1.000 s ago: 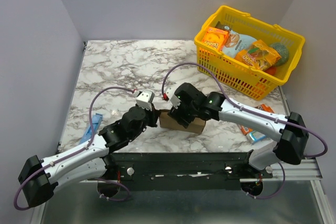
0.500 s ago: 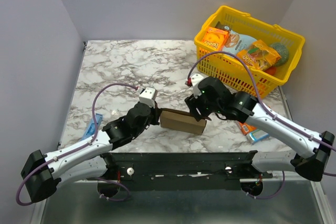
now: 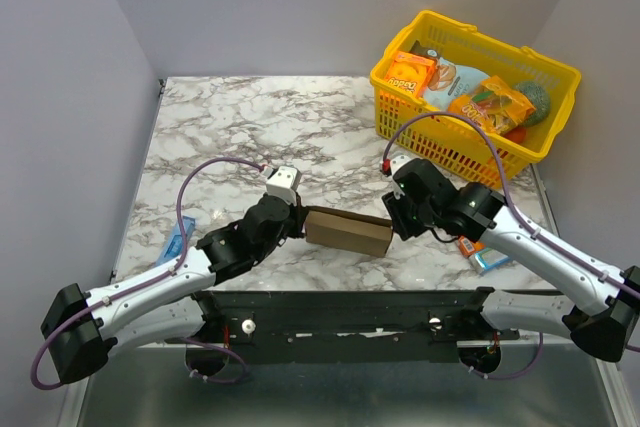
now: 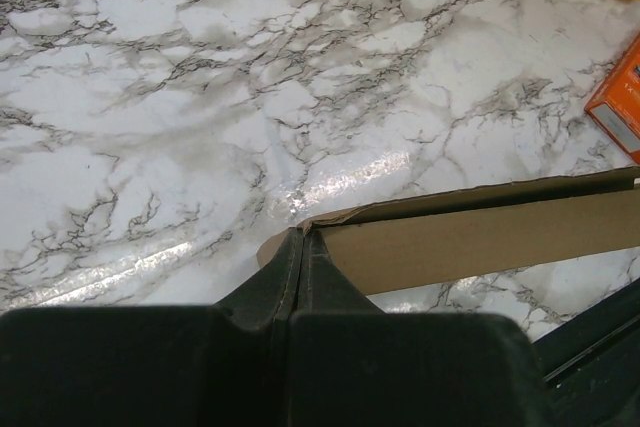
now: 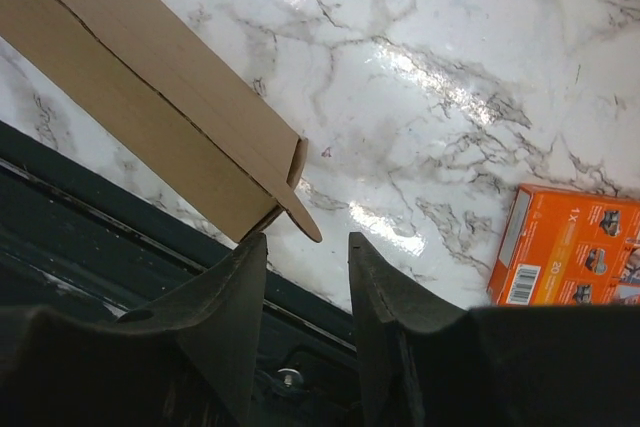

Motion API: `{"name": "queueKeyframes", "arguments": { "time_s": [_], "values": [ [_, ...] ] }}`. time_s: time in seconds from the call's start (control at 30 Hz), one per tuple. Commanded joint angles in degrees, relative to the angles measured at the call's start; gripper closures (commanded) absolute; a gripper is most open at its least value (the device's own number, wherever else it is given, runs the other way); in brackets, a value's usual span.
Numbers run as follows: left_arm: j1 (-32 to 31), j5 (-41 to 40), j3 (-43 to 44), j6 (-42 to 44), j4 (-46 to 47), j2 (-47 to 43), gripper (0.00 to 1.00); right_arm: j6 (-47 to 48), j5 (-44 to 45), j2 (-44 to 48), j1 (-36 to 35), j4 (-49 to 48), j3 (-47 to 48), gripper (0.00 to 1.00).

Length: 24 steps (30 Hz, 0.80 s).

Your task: Fold the paper box

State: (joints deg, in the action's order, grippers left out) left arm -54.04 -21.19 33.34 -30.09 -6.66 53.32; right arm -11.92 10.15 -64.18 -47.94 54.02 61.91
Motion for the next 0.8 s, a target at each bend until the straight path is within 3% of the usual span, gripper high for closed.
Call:
{"name": "queueKeyframes", "arguments": {
  "time_s": [0.0, 0.5, 0.63, 0.77],
  "values": [
    [-0.71, 0.27, -1.35, -0.76, -10.04, 1.70, 1.00, -0.56, 1.01, -0.41, 0.31, 1.53, -0.65, 0.55],
    [-0.89, 0.18, -1.35, -1.03, -10.48, 1.35, 1.00, 1.38, 0.13, -2.35, 0.39, -0.67, 0.05, 0.66],
    [-0.98, 0.18, -1.26, -1.03, -10.40, 1.70, 1.00, 0.94, -0.66, -2.70, 0.39, -1.11, 0.40, 0.98],
    [-1.42, -0.43, -0.91, -1.38, -10.66, 2.40, 1.00, -1.08, -3.29, -3.14, 0.39, -2.34, 0.93, 0.99]
  ]
}}
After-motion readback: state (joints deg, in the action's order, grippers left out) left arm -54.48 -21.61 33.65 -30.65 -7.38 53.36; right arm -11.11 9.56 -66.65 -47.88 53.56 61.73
